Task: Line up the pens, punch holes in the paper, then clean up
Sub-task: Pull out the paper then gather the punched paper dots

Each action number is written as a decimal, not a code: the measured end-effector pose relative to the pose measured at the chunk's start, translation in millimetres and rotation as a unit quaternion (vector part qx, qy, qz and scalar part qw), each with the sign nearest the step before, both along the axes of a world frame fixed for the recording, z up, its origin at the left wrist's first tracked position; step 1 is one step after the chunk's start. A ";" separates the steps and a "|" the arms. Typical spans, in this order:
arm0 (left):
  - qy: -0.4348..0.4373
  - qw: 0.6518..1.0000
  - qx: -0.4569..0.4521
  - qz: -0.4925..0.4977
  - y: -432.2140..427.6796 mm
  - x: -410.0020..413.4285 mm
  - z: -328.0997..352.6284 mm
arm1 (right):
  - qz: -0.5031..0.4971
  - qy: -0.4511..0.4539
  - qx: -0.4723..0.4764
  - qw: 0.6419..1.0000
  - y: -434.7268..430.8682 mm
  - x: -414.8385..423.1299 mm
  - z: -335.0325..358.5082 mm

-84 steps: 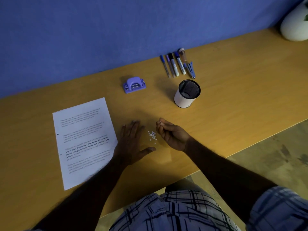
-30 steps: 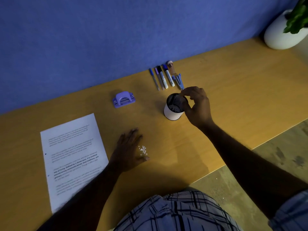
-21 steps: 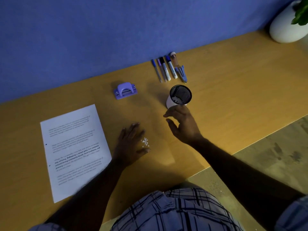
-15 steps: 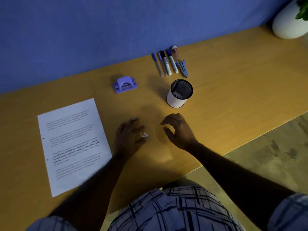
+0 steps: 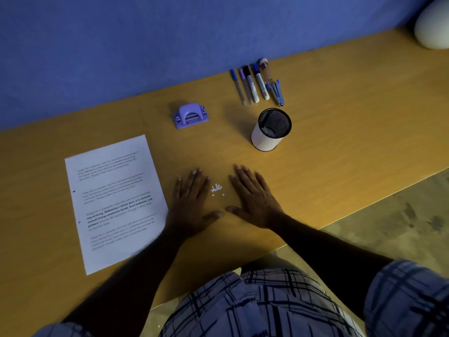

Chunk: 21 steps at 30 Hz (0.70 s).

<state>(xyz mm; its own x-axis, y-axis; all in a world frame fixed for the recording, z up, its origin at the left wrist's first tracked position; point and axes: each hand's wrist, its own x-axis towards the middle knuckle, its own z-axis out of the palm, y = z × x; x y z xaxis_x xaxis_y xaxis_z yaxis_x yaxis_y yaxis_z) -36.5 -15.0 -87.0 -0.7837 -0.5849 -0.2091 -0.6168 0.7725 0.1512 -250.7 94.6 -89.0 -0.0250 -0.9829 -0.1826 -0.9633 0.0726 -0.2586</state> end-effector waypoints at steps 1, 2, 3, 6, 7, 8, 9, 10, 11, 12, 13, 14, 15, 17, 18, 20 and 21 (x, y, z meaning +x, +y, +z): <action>0.000 1.000 -0.007 -0.006 1.8 -0.6 -0.5 | -0.003 0.003 0.000 1.000 0.3 0.5 -1.4; 0.001 1.000 -0.013 -0.014 2.3 -1.3 -0.7 | -0.004 0.005 -0.002 1.000 0.4 0.8 -2.4; 0.002 1.000 -0.018 -0.020 1.6 -2.0 -0.9 | -0.004 0.005 -0.004 1.000 0.5 0.8 -3.2; 0.000 0.999 -0.016 -0.039 -2.2 -4.3 1.7 | -0.004 -0.004 -0.009 1.000 0.4 0.3 -4.3; 0.007 0.999 -0.007 -0.042 -4.1 -5.6 3.3 | -0.005 -0.006 -0.010 1.000 0.1 0.1 -4.4; 0.019 0.999 0.006 -0.044 -6.0 -6.7 4.8 | -0.006 -0.010 -0.010 1.000 -0.2 0.0 -4.1; 0.033 0.998 0.021 -0.050 -8.1 -7.8 6.3 | -0.007 -0.015 -0.010 1.000 -0.3 -0.2 -3.8; 0.052 0.996 0.037 -0.061 -10.3 -9.5 7.8 | -0.009 -0.020 -0.012 1.000 -0.4 -0.4 -3.3; 0.070 0.993 0.051 -0.078 -11.9 -11.5 8.9 | -0.011 -0.025 -0.013 1.000 -0.5 -0.8 -2.9; 0.087 0.989 0.061 -0.098 -12.9 -14.1 10.3 | -0.012 -0.029 -0.013 0.999 -0.7 -1.2 -2.3; 0.103 0.985 0.066 -0.121 -13.1 -16.4 11.2 | -0.012 -0.031 -0.013 0.999 -0.9 -1.3 -2.0; 0.113 0.981 0.069 -0.142 -12.8 -18.6 11.7 | -0.012 -0.031 -0.012 0.999 -1.1 -1.3 -2.1; 0.113 0.978 0.074 -0.158 -11.3 -20.4 11.5 | -0.012 -0.029 -0.013 0.999 -1.4 -1.2 -2.4; 0.098 0.977 0.078 -0.172 -7.3 -22.1 9.8 | -0.012 -0.024 -0.011 1.000 -1.7 -1.7 -2.9; 0.099 0.978 0.068 -0.172 -5.7 -21.6 8.7 | -0.013 -0.022 -0.010 1.000 -1.9 -1.9 -3.5; 0.099 0.978 0.035 -0.179 -2.8 -19.3 10.2 | -0.013 -0.020 -0.009 1.000 -2.3 -2.0 -4.4; 0.099 0.977 0.013 -0.189 -2.4 -18.2 12.0 | -0.012 -0.020 -0.008 1.000 -2.5 -1.9 -4.6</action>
